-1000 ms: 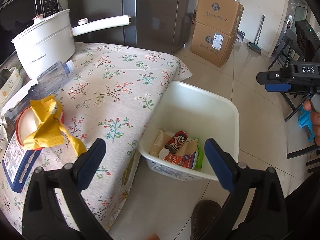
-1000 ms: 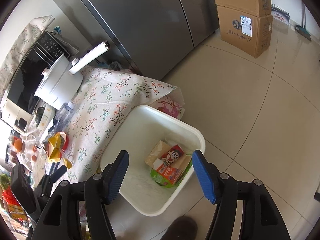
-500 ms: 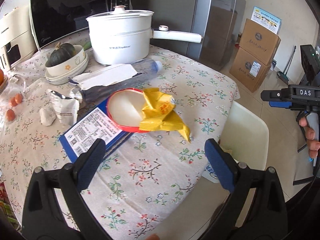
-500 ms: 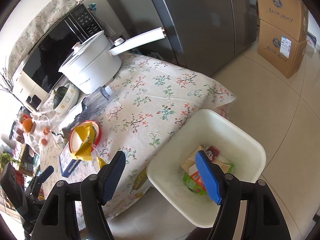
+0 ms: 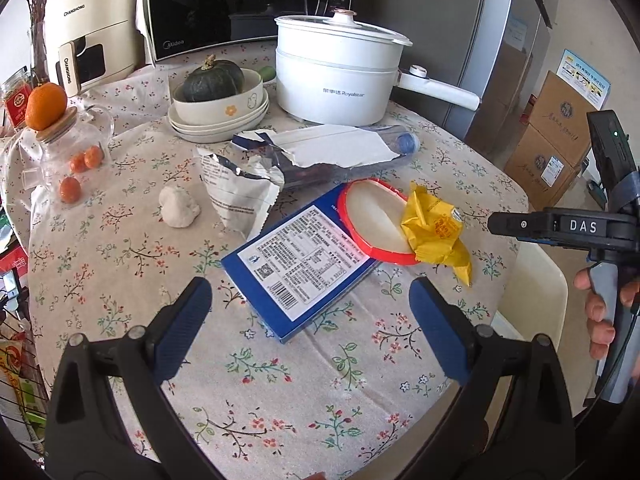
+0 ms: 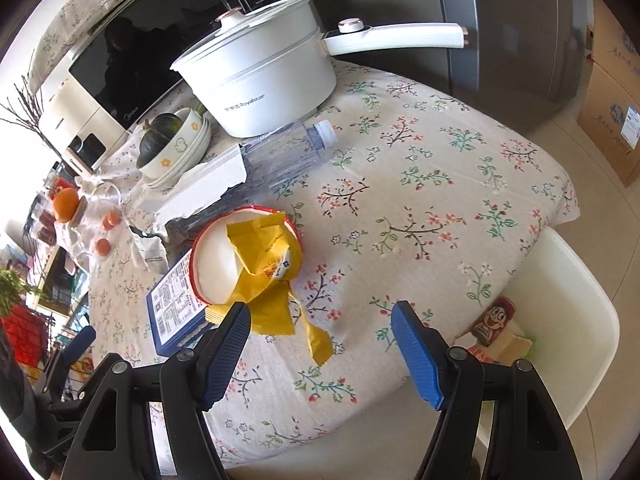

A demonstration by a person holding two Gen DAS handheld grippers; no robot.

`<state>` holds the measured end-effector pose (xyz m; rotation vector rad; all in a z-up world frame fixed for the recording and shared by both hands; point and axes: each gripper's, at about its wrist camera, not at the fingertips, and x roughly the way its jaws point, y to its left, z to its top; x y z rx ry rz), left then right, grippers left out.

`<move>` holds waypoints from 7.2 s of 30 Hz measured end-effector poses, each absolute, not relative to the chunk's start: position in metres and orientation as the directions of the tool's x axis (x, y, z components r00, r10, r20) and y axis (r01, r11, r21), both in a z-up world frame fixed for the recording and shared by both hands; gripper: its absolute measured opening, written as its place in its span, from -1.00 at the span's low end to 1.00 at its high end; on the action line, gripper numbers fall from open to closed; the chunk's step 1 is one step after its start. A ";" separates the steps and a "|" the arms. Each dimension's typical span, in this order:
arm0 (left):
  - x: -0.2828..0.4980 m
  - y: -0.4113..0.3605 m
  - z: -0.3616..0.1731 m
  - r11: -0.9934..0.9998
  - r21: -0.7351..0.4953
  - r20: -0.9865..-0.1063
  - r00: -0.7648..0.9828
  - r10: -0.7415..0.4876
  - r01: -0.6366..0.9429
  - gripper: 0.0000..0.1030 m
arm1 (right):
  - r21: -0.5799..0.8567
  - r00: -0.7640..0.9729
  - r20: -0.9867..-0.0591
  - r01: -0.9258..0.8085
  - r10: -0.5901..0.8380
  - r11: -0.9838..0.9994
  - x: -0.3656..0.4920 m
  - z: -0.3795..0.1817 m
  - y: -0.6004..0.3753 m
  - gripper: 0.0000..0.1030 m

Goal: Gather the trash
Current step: 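Grasp the yellow wrapper with the right gripper while the left grasps the red-rimmed lid, then carry the wrapper and lid over the white bin and open both grippers, then grasp the blue biscuit box with the left gripper, then lift the blue box with the left gripper while the right grasps the silver snack bag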

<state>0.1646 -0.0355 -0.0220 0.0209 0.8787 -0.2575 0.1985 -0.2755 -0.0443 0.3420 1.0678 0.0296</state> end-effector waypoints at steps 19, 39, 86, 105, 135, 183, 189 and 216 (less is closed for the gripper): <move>0.180 -0.028 -0.030 0.966 -0.131 -0.781 0.578 -0.238 0.222 0.81 | 0.319 0.425 -0.870 0.097 0.251 0.943 0.232 -0.078 -0.247 -0.82; 0.227 -0.097 -0.078 0.967 -0.130 -0.830 0.510 -0.226 0.218 -0.45 | 0.308 0.509 -0.835 0.119 0.208 0.944 0.192 -0.038 -0.312 -0.83; 0.147 -0.260 -0.039 0.840 -0.036 -0.746 0.545 -0.383 0.541 -0.93 | 0.218 0.536 -0.844 0.382 -0.023 0.898 0.085 -0.030 -0.476 -0.83; 0.128 -0.298 -0.069 0.793 0.045 -0.725 0.566 -0.392 0.607 0.28 | 0.182 0.476 -0.877 0.451 -0.063 0.874 0.064 -0.051 -0.513 -0.83; 0.156 -0.185 -0.047 0.919 0.060 -0.733 0.642 -0.225 0.390 0.93 | 0.185 0.499 -0.866 0.366 -0.024 0.912 0.100 -0.037 -0.454 0.36; 0.242 -0.063 -0.112 0.775 -0.011 -0.909 0.317 -0.271 0.632 0.97 | 0.187 0.491 -0.869 0.215 0.059 0.959 0.163 -0.039 -0.361 0.43; 0.209 -0.056 -0.090 0.807 -0.060 -0.892 0.331 -0.308 0.588 0.86 | 0.218 0.512 -0.855 0.201 0.087 0.955 0.168 -0.030 -0.350 0.43; 0.150 0.106 -0.001 0.992 -0.068 -0.738 0.675 0.023 -0.109 0.83 | 0.367 0.525 -0.782 -0.051 0.337 0.929 0.257 -0.064 -0.132 0.36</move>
